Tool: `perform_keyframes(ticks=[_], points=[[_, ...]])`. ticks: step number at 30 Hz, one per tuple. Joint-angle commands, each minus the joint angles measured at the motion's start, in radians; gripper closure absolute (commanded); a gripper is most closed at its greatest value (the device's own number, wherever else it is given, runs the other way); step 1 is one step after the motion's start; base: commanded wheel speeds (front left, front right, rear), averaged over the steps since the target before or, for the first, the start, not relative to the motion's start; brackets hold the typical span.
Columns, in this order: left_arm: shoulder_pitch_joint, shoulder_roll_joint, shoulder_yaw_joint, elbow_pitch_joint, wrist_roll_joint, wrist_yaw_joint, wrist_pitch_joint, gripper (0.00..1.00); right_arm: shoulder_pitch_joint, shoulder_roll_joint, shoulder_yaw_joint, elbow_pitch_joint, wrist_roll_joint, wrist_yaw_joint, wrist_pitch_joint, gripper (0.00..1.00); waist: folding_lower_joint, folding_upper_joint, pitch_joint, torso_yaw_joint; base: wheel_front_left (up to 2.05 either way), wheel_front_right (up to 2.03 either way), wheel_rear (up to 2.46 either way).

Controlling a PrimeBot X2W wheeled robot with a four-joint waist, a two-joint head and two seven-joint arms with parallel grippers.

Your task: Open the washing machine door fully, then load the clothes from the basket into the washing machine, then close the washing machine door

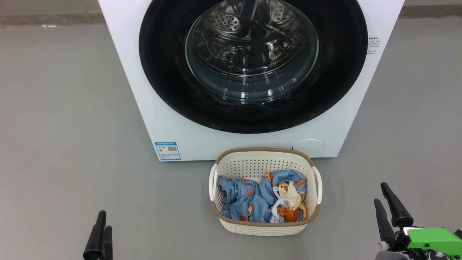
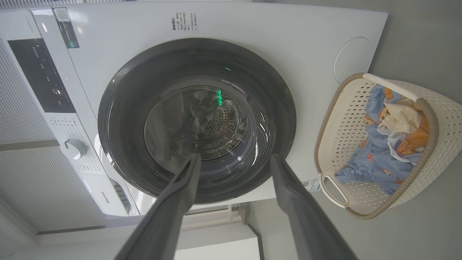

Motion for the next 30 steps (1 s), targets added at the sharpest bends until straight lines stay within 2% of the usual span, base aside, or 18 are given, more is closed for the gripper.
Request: perform_keyframes(ticks=[1,15,22,30], points=[[-0.044,0.013,-0.001,-0.036,0.023,-0.001,-0.010,0.00,-0.044,-0.012,0.009,-0.036,0.002,0.002,-0.011,0.00,-0.0002,0.0000,0.000,0.001,0.00,0.00,0.00],[-0.061,0.024,-0.027,-0.044,0.102,-0.002,-0.050,0.00,-0.066,-0.033,0.055,-0.036,-0.066,0.002,-0.063,0.00,-0.0002,0.0000,0.003,0.005,0.00,0.00,0.00],[-0.071,0.032,-0.039,-0.037,0.191,-0.003,-0.071,0.00,-0.087,-0.050,0.086,-0.031,-0.119,0.002,-0.088,0.00,-0.0002,0.0000,0.007,0.006,0.00,0.00,0.00],[-0.084,0.035,-0.042,-0.032,0.322,-0.003,-0.095,0.00,-0.105,-0.064,0.102,-0.039,-0.230,0.003,-0.112,0.00,-0.0002,0.0000,0.010,0.007,0.00,0.00,0.00]])
